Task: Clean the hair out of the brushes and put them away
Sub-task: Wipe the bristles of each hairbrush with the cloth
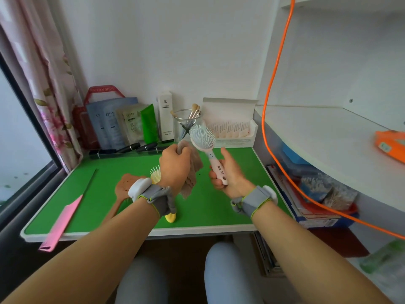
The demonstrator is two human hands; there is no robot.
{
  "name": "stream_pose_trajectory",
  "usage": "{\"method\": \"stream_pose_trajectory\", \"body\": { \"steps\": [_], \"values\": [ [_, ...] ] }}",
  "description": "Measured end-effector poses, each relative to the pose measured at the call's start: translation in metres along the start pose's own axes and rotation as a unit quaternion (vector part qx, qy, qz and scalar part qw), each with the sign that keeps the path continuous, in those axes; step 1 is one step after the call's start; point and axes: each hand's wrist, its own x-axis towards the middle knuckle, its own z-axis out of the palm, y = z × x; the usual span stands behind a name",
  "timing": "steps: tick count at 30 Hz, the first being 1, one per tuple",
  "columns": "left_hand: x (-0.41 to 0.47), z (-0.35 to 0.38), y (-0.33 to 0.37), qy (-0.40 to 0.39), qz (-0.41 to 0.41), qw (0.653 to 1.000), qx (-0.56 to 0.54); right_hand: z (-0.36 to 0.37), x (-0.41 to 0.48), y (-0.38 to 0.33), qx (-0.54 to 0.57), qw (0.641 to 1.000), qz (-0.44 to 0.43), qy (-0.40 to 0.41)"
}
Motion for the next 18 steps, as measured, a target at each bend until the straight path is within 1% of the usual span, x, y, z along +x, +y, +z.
{"method": "stream_pose_trajectory", "body": {
  "steps": [7, 13, 18],
  "values": [
    [-0.006, 0.014, 0.006, -0.004, 0.038, 0.999, 0.01, -0.009, -0.005, 0.0, -0.007, 0.998, -0.057, -0.01],
    [-0.012, 0.023, 0.007, 0.01, 0.058, 0.998, 0.008, -0.014, -0.011, -0.003, -0.024, 0.995, -0.093, -0.026],
    [-0.018, 0.024, 0.01, 0.032, 0.109, 0.993, 0.021, -0.013, -0.012, -0.004, -0.018, 0.992, -0.126, -0.014]
  ]
}}
